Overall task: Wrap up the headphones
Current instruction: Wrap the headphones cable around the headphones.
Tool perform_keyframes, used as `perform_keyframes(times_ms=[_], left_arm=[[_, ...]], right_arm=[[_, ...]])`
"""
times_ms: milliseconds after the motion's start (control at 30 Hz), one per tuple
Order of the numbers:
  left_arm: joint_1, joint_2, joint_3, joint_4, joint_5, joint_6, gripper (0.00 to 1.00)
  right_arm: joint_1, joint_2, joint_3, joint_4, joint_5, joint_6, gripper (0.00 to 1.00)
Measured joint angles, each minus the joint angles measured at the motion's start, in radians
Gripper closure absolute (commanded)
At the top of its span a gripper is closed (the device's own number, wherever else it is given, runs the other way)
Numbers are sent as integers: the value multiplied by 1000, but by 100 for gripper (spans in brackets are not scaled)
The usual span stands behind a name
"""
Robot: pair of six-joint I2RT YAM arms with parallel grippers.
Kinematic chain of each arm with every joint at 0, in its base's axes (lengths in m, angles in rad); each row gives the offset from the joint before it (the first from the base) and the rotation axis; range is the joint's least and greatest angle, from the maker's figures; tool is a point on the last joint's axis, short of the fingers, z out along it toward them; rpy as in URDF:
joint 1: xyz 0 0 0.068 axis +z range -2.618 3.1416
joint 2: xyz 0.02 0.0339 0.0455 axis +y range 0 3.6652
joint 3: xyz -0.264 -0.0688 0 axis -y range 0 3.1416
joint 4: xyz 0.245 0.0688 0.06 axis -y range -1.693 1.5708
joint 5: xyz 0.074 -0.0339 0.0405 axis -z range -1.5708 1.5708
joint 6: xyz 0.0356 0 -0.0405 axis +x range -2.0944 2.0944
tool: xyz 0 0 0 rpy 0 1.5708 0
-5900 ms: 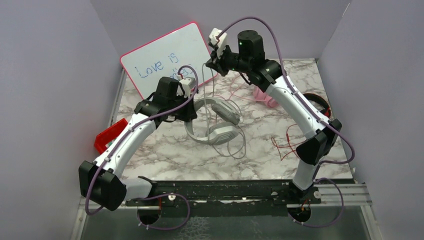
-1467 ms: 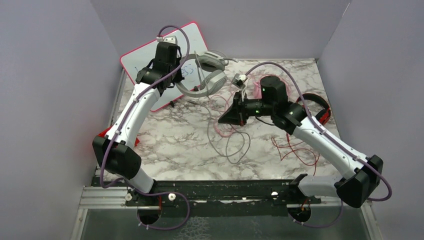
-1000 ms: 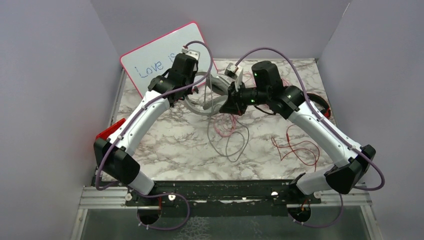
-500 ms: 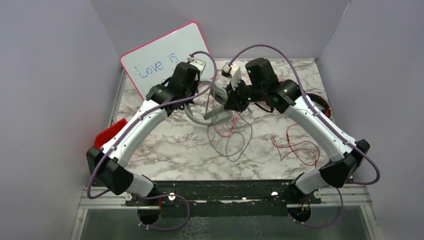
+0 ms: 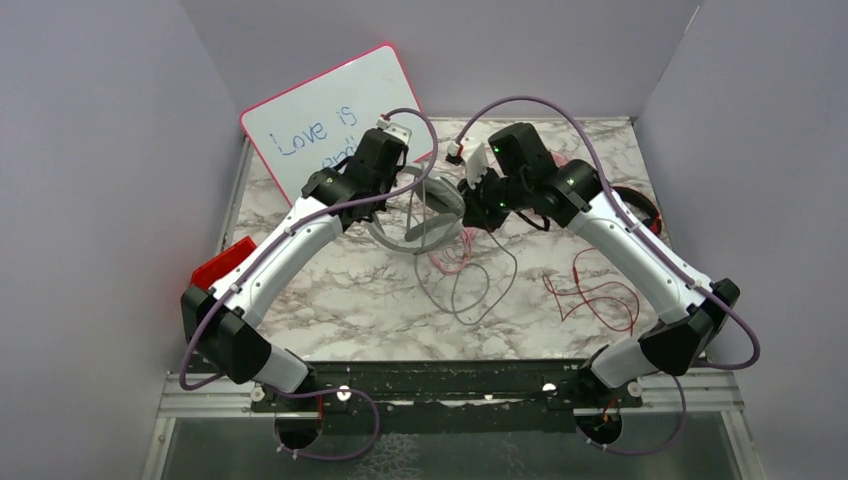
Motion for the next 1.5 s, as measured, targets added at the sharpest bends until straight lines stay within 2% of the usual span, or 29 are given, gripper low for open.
perform_keyframes(times_ms=[167, 333, 600, 767, 933, 1233, 1367, 1500], left_arm=[[-15, 11, -6, 0, -2, 0, 100], [-15, 27, -81, 21, -2, -23, 100], [12, 71, -240, 98, 66, -161, 100], [19, 97, -333, 154, 93, -223, 100], [34, 101, -402, 207, 102, -260, 100], [86, 101, -522, 270, 137, -275, 100], [108, 101, -531, 291, 152, -282, 100], [117, 101, -533, 294, 164, -284, 100]], right_arm=[[0, 0, -7, 18, -14, -38, 98], [1, 14, -67, 141, -98, -2, 97], [0, 164, -92, 231, -126, 68, 97], [-1, 224, -103, 255, -126, 103, 90], [-1, 295, -102, 275, -116, 132, 77], [-1, 332, -26, 240, -51, 188, 30], [-40, 190, -74, 238, -34, 270, 26], [-245, -60, -248, 251, -47, 392, 22]])
